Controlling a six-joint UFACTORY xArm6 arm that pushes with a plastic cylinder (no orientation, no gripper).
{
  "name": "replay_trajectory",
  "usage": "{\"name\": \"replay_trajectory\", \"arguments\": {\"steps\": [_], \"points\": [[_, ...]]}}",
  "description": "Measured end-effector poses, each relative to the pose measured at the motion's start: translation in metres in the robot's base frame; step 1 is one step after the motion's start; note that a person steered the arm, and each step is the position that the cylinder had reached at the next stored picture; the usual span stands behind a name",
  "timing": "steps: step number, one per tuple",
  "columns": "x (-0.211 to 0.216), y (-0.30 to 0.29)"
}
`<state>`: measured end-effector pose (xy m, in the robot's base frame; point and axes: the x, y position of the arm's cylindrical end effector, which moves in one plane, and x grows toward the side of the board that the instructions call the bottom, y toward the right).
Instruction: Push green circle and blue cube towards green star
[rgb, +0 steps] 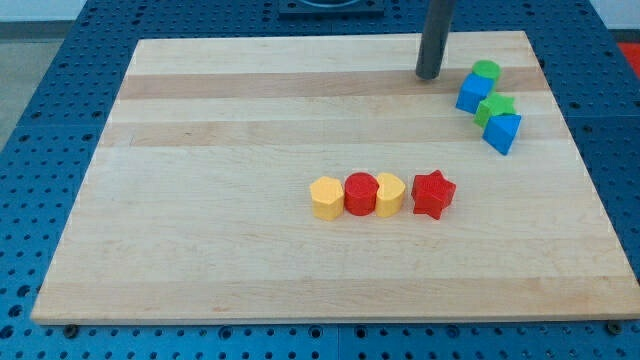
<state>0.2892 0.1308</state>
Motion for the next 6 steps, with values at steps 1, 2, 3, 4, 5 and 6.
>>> {"name": "replay_trajectory", "arguments": {"steps": [1,2,3,4,5,6], "points": [[0.027,0.0],[0.054,0.0],[0.067,0.0],[0.067,0.003],[0.062,0.016],[0.055,0.025]]}}
